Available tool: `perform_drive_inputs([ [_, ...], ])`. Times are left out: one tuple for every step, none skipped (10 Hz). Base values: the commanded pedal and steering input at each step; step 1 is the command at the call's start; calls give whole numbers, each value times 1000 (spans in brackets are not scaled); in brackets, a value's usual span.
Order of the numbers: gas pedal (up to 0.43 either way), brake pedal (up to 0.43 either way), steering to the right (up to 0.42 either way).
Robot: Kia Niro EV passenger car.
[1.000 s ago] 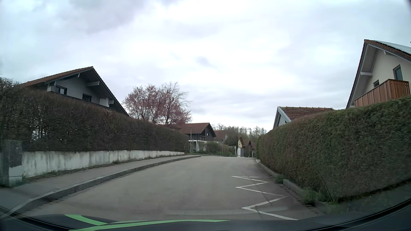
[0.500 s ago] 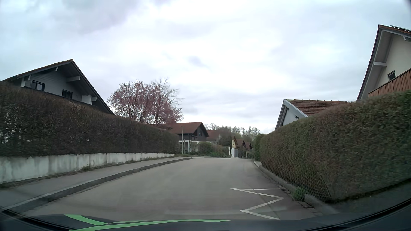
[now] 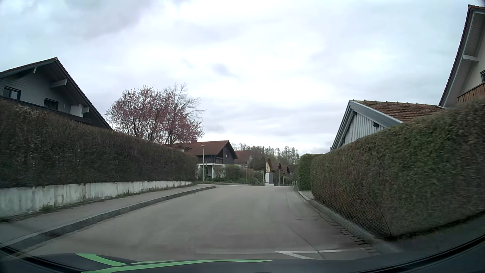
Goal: Follow the waypoints while adhering to traffic rules and regulations
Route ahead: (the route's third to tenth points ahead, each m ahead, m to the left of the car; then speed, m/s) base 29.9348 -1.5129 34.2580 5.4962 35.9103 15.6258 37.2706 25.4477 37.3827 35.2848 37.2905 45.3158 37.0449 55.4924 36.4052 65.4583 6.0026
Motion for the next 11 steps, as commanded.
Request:
perform_drive_inputs([
  [260,0,29],
  [260,0,27],
  [248,0,26],
  [228,0,26],
  [220,0,26],
  [189,0,26],
  [177,0,26],
  [157,0,26],
  [138,0,26],
  [118,0,26],
  [110,0,27],
])
